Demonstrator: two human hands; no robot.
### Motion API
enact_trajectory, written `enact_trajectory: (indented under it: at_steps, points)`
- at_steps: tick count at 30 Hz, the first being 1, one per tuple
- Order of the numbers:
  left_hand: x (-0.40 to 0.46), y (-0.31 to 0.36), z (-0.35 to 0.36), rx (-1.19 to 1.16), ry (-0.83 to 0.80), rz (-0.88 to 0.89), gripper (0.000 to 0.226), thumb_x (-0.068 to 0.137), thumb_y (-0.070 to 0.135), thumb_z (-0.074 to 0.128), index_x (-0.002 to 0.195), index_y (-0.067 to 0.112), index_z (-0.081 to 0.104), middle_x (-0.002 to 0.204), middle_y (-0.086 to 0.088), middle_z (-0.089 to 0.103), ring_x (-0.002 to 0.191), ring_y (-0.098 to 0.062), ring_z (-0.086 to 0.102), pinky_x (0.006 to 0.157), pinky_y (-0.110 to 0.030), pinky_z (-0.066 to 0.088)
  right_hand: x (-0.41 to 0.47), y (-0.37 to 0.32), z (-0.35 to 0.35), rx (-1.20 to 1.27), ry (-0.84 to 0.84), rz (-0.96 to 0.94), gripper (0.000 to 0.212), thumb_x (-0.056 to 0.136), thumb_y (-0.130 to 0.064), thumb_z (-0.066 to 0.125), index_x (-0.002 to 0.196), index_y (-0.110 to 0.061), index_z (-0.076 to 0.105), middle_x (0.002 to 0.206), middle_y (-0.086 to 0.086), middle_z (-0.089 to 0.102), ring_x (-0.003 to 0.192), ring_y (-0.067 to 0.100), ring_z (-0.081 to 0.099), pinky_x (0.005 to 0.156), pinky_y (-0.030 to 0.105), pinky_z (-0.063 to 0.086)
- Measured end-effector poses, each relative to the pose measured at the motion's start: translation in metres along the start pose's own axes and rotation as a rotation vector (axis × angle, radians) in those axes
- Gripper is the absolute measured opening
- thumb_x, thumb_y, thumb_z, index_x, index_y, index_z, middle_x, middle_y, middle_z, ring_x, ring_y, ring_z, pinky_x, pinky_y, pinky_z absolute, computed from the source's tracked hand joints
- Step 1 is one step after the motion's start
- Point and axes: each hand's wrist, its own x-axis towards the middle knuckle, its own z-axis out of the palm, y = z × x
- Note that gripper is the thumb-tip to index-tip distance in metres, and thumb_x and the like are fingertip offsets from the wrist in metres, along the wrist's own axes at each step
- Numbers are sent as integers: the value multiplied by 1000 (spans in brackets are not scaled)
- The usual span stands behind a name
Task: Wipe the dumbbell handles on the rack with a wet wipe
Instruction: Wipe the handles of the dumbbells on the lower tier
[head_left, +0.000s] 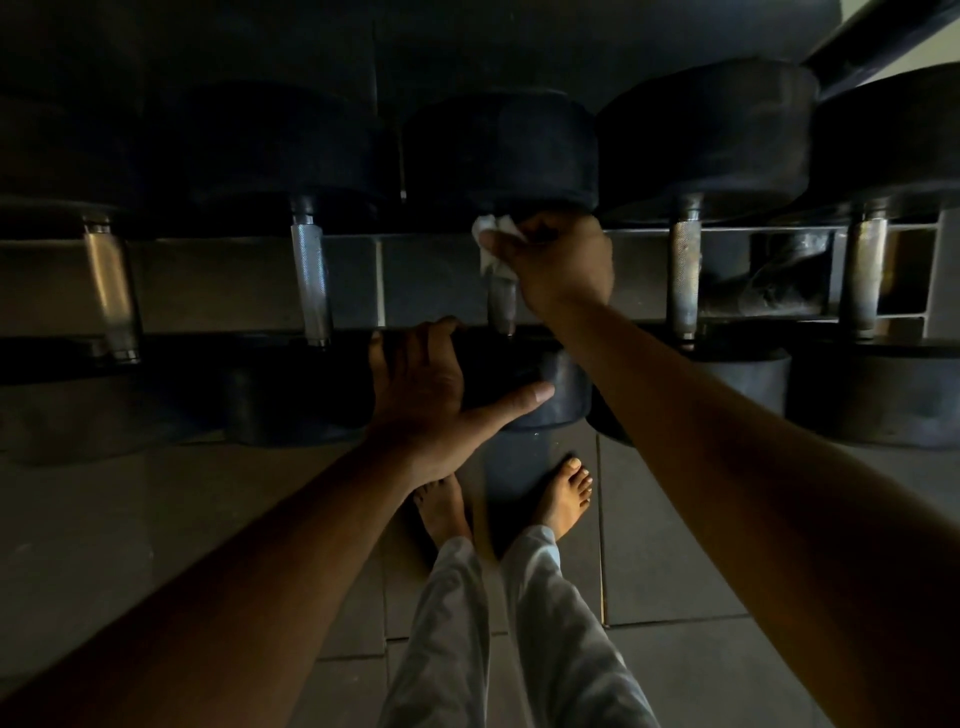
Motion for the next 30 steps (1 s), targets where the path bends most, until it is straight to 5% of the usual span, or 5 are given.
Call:
enact_trajectory:
  at_steps: [6, 11, 15, 19, 30]
  points:
    - [0, 1, -1, 24, -4, -9, 119, 61, 107, 42, 149, 28, 35, 154, 2, 36, 147, -16, 18, 128, -45, -4, 4, -10, 3, 186, -29, 231, 44, 63, -60, 91, 73, -27, 64, 76, -12, 68, 61, 2, 65, 59, 24, 56]
    - [0, 0, 0, 7, 10, 9, 114, 65, 105, 45, 148, 28, 36, 154, 5, 37, 148, -14, 19, 129, -46, -7, 6, -17, 10, 131, -41, 231, 63, 45, -75, 86, 84, -30, 67, 85, -11, 70, 80, 10, 68, 82, 40, 60]
    - [0, -2, 2, 31, 23, 16, 115, 64, 108, 40, 147, 29, 37, 154, 3, 37, 149, -17, 20, 129, -48, -2, 24, 0, 27, 100, -29, 212, 92, 17, -91, 73, 86, -29, 74, 79, -13, 73, 78, 11, 72, 79, 39, 60]
    - [0, -2, 2, 33, 12, 2, 115, 64, 109, 40, 148, 30, 35, 155, 2, 37, 149, -20, 21, 129, -48, 1, 9, -12, 9, 137, -23, 229, 62, 61, -66, 88, 104, -26, 67, 94, -8, 64, 86, 12, 64, 73, 29, 56]
    - [-1, 2, -2, -6, 6, 3, 106, 67, 103, 49, 144, 31, 39, 153, 5, 39, 152, -18, 20, 128, -43, -8, 24, 1, -5, 291, -21, 325, 17, 87, -27, 81, 88, -20, 66, 90, 0, 71, 77, 10, 70, 68, 23, 61]
